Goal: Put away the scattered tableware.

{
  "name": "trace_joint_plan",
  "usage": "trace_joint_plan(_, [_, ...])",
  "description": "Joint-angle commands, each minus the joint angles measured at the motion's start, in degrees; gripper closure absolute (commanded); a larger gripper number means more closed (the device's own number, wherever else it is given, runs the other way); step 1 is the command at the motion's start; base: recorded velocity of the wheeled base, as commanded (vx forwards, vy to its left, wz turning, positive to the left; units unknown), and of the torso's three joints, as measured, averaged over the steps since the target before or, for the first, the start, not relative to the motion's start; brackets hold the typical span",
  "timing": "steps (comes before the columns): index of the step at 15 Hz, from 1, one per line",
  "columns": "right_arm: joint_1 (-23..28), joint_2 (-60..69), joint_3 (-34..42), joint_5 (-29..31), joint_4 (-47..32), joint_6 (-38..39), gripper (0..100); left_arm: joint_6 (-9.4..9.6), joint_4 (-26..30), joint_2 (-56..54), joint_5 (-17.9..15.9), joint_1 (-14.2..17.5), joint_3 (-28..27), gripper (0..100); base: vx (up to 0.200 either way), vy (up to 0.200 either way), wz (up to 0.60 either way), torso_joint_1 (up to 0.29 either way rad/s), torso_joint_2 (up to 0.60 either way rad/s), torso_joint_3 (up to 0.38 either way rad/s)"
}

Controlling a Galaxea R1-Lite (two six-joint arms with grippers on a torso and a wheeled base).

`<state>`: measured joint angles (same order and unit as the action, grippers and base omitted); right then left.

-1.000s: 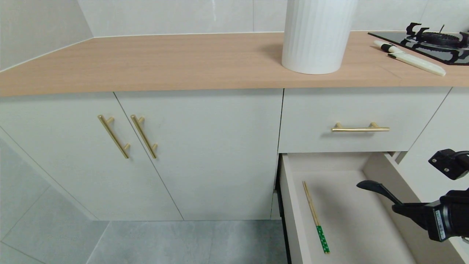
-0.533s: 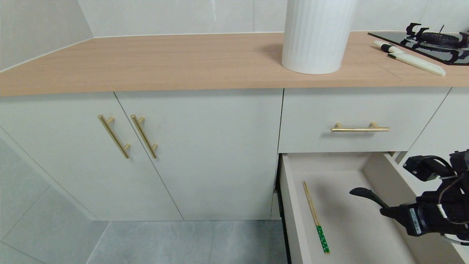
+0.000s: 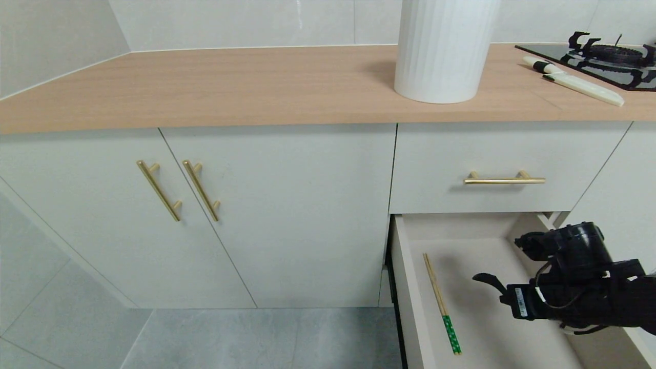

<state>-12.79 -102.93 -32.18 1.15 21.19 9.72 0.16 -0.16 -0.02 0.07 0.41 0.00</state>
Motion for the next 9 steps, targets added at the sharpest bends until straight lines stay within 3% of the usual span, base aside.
trace_joint_plan(1, [-1.01, -6.76, 1.07, 2.28, 3.16, 0.83, 100, 0.02, -0.02, 0.02, 0.01, 0.02, 0.00, 0, 0.000, 0.000, 0.00, 0.000, 0.00, 0.000])
trace_joint_plan(6, [-1.27, -16.34, 6.43, 6.85, 22.67, 0.22, 100, 0.11, -0.02, 0.02, 0.01, 0.02, 0.00, 0, 0.000, 0.000, 0.00, 0.000, 0.00, 0.000])
trace_joint_plan(9, [-1.36, -19.24, 6.78, 7.73, 26.63, 0.22, 100, 0.02, -0.02, 0.02, 0.01, 0.02, 0.00, 0, 0.000, 0.000, 0.00, 0.000, 0.00, 0.000])
